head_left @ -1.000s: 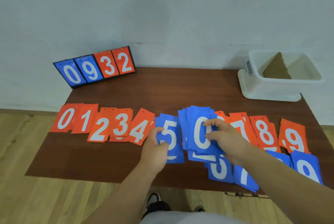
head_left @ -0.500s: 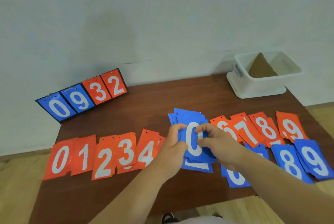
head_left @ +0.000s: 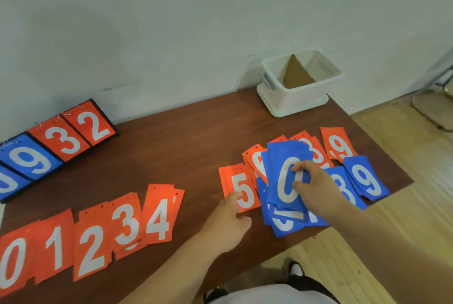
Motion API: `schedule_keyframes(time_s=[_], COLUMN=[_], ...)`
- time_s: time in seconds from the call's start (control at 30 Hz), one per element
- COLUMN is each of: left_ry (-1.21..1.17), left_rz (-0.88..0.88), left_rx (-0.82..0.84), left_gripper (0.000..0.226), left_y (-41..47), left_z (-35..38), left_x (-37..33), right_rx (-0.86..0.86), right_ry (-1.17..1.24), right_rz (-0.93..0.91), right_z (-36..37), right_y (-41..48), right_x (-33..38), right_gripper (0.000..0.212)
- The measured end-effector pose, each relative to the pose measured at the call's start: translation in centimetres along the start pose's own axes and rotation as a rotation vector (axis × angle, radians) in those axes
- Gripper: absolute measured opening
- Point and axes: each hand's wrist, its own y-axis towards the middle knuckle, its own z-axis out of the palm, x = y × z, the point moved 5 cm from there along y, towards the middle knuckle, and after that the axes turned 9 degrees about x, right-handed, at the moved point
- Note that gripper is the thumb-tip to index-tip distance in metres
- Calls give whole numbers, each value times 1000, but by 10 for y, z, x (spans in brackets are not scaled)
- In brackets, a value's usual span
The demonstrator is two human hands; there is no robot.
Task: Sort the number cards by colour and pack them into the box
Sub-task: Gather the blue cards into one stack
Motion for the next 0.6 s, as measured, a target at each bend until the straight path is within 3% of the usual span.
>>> schedule_keyframes(time_s=[0.23, 0.47, 0.6], left_ry=[21, -5, 10], left_rz=[-253, -553, -634], left_rx=[-59, -470, -572], left_gripper=[85, 83, 89], left_y=[41, 66, 80], left_z=[64, 125, 141], left_x=[3, -18, -31], right_rx=[92, 280, 359], right_ry=[-84, -191, -270], right_rz=[11, -97, -151], right_z=[-42, -89, -105], right_y=[42, 71, 82], right_x=[-51, -76, -94], right_gripper=[29, 31, 30])
